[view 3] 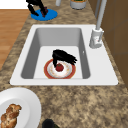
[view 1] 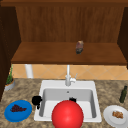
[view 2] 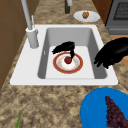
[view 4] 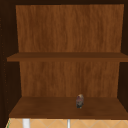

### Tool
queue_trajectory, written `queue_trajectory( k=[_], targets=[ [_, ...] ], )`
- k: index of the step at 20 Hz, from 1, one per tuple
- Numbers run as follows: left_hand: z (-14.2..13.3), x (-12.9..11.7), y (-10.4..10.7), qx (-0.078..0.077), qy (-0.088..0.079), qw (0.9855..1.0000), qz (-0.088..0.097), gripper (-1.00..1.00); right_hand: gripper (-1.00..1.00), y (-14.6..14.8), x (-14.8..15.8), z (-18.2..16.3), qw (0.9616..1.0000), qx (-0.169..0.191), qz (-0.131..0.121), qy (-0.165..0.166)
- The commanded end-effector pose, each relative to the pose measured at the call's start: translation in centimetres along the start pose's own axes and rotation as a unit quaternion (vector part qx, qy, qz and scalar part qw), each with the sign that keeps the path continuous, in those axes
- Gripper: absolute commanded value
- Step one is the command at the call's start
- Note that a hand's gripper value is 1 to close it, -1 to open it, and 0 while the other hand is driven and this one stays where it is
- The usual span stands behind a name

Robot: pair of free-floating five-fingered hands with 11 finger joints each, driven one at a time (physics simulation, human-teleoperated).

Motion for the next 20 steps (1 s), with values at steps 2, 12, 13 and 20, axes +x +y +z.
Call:
queue_trajectory(
  k=[2, 12, 13, 20],
  targets=[
    [0.0, 0.0, 0.0, 0.000, 0.000, 1.0000, 0.000, 0.00, -1.00, 3.2, 0.7, -1.0, 0.9999, 0.009, 0.004, 0.014],
    [0.0, 0.0, 0.0, 0.000, 0.000, 1.0000, 0.000, 0.00, -1.00, -0.5, 1.8, -1.7, 0.9827, 0.179, 0.028, 0.040],
    [0.0, 0.0, 0.0, 0.000, 0.000, 1.0000, 0.000, 0.00, -1.00, -0.9, 1.8, -1.5, 0.9808, 0.189, 0.029, 0.040],
    [0.0, 0.0, 0.0, 0.000, 0.000, 1.0000, 0.000, 0.00, -1.00, -2.6, 2.0, 0.8, 0.9779, 0.203, 0.029, 0.039]
  ],
)
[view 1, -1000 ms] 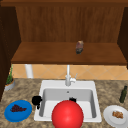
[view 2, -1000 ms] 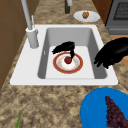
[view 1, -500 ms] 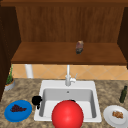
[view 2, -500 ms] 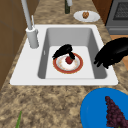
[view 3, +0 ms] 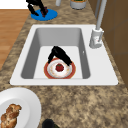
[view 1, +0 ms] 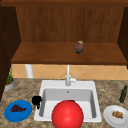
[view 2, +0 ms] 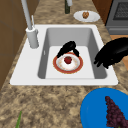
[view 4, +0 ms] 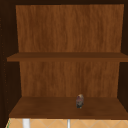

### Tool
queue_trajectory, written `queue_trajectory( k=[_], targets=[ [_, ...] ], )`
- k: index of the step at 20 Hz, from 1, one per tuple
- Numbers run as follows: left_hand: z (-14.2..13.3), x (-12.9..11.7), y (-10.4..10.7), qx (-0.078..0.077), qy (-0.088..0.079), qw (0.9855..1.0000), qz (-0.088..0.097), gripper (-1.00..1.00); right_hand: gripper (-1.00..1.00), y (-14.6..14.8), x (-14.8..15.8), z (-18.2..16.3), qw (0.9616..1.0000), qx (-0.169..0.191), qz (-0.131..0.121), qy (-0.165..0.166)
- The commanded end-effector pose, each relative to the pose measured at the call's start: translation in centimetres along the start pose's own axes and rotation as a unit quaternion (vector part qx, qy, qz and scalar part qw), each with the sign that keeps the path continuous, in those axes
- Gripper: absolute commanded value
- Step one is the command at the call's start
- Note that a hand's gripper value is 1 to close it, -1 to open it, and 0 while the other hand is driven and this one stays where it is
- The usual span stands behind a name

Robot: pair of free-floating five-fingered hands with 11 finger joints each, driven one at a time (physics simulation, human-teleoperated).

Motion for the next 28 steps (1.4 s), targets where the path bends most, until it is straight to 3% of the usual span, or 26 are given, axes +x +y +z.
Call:
queue_trajectory(
  k=[1, 4, 8, 11, 19, 24, 28],
  targets=[
    [0.0, 0.0, 0.0, 0.000, 0.000, 1.0000, 0.000, 0.00, -1.00, 0.5, -0.1, 0.7, 0.9998, -0.008, -0.011, 0.014],
    [0.0, 0.0, 0.0, 0.000, 0.000, 1.0000, 0.000, 0.00, -1.00, 1.2, -0.2, 2.0, 0.9980, -0.058, -0.017, 0.019],
    [0.0, 0.0, 0.0, 0.000, 0.000, 1.0000, 0.000, 0.00, -1.00, 2.0, -0.3, 4.0, 0.9956, -0.093, -0.009, 0.011],
    [0.0, 0.0, 0.0, 0.000, 0.000, 1.0000, 0.000, 0.00, -1.00, 2.5, -0.3, 2.7, 0.9981, -0.059, -0.008, 0.012],
    [0.0, 0.0, 0.0, 0.000, 0.000, 1.0000, 0.000, 0.00, -1.00, 5.9, 0.5, 0.3, 0.9981, -0.058, -0.007, 0.019],
    [0.0, 0.0, 0.0, 0.000, 0.000, 1.0000, 0.000, 0.00, -1.00, 7.0, 0.7, -3.0, 0.9983, -0.057, 0.000, 0.014],
    [0.0, 0.0, 0.0, 0.000, 0.000, 1.0000, 0.000, 0.00, -1.00, 5.4, 0.9, -5.1, 0.9998, 0.007, 0.010, 0.014]
  ],
)
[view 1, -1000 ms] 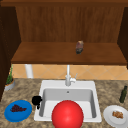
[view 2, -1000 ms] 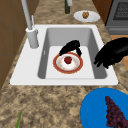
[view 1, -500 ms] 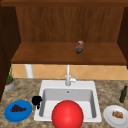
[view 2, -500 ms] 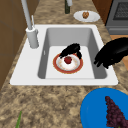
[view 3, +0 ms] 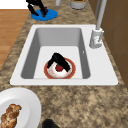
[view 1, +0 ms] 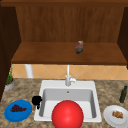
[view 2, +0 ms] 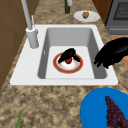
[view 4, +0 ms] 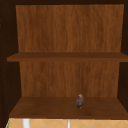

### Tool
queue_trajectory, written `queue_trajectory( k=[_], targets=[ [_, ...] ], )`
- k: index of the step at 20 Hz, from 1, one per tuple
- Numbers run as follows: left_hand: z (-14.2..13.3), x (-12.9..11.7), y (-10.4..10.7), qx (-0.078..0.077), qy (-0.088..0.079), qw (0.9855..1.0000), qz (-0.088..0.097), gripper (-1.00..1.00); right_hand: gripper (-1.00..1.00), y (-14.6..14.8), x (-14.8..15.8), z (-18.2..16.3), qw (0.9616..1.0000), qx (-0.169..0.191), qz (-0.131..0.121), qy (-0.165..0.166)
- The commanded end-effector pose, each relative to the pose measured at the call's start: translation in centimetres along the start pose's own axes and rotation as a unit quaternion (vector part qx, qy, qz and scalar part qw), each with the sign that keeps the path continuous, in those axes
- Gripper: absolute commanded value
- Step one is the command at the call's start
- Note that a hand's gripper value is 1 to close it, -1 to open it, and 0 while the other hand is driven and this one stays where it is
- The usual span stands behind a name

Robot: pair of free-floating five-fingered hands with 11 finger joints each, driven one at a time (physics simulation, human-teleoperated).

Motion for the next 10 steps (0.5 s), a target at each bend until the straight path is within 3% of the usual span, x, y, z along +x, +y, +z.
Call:
queue_trajectory(
  k=[1, 5, 10],
  targets=[
    [0.0, 0.0, 0.0, 0.000, 0.000, 1.0000, 0.000, 0.00, -1.00, -0.2, 0.3, -2.1, 1.0000, 0.007, -0.002, -0.002],
    [0.0, 0.0, 0.0, 0.000, 0.000, 1.0000, 0.000, 0.00, -1.00, 0.3, 0.2, -1.0, 0.9995, 0.031, 0.002, -0.002],
    [0.0, 0.0, 0.0, 0.000, 0.000, 1.0000, 0.000, 0.00, -1.00, 0.0, -0.9, -0.6, 0.9996, 0.021, -0.013, -0.012]
  ],
)
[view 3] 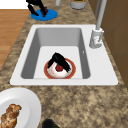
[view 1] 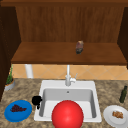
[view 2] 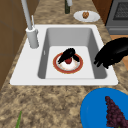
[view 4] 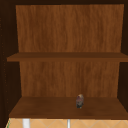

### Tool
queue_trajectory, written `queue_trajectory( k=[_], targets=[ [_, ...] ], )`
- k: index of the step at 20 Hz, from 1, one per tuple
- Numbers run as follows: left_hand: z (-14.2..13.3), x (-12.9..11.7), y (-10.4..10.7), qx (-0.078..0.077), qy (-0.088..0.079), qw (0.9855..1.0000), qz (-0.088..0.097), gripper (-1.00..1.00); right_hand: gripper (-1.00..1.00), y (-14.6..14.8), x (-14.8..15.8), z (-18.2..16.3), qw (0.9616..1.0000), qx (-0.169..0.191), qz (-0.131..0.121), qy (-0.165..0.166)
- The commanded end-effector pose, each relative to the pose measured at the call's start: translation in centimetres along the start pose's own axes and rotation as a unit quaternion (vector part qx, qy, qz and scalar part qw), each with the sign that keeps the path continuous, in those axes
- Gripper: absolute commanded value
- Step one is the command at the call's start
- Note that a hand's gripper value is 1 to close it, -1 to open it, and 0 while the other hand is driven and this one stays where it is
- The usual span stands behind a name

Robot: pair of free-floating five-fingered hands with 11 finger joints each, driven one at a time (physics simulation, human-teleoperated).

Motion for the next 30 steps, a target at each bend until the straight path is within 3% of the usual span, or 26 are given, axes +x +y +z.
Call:
queue_trajectory(
  k=[1, 6, 7, 8, 10, 15, 17, 20, 25, 30],
  targets=[
    [0.0, 0.0, 0.0, 0.000, 0.000, 1.0000, 0.000, 0.00, -1.00, 0.1, -0.9, -0.5, 0.9999, 0.001, -0.009, -0.010],
    [0.0, 0.0, 0.0, 0.000, 0.000, 1.0000, 0.000, 0.00, -1.00, 0.4, -0.3, -1.1, 0.9998, 0.002, -0.005, -0.020],
    [0.0, 0.0, 0.0, 0.000, 0.000, 1.0000, 0.000, 0.00, 1.00, 0.4, -0.1, -1.6, 0.9998, 0.006, -0.006, -0.020],
    [0.0, 0.0, 0.0, 0.000, 0.000, 1.0000, 0.000, 0.00, 1.00, 0.4, 1.1, -2.3, 0.9999, -0.002, 0.009, -0.011],
    [0.0, 0.0, 0.0, 0.000, 0.000, 1.0000, 0.000, 0.00, 1.00, 0.3, 1.5, -2.1, 0.9983, -0.054, 0.018, 0.012],
    [0.0, 0.0, 0.0, 0.000, 0.000, 1.0000, 0.000, 0.00, 1.00, -1.2, 0.2, -1.6, 0.9901, -0.140, -0.006, 0.013],
    [0.0, 0.0, 0.0, 0.000, 0.000, 1.0000, 0.000, 0.00, 1.00, -1.8, -0.3, -1.4, 0.9885, -0.150, -0.022, 0.006],
    [0.0, 0.0, 0.0, 0.000, 0.000, 1.0000, 0.000, 0.00, 1.00, -4.1, 0.5, 1.0, 0.9904, -0.137, -0.013, 0.012],
    [0.0, 0.0, 0.0, 0.000, 0.000, 1.0000, 0.000, 0.00, 1.00, -4.9, 1.5, 5.7, 0.9915, -0.129, -0.007, 0.014],
    [0.0, 0.0, 0.0, 0.000, 0.000, 1.0000, 0.000, 0.00, 1.00, -5.5, 3.1, 9.9, 0.9881, -0.153, -0.006, 0.019]
  ],
)
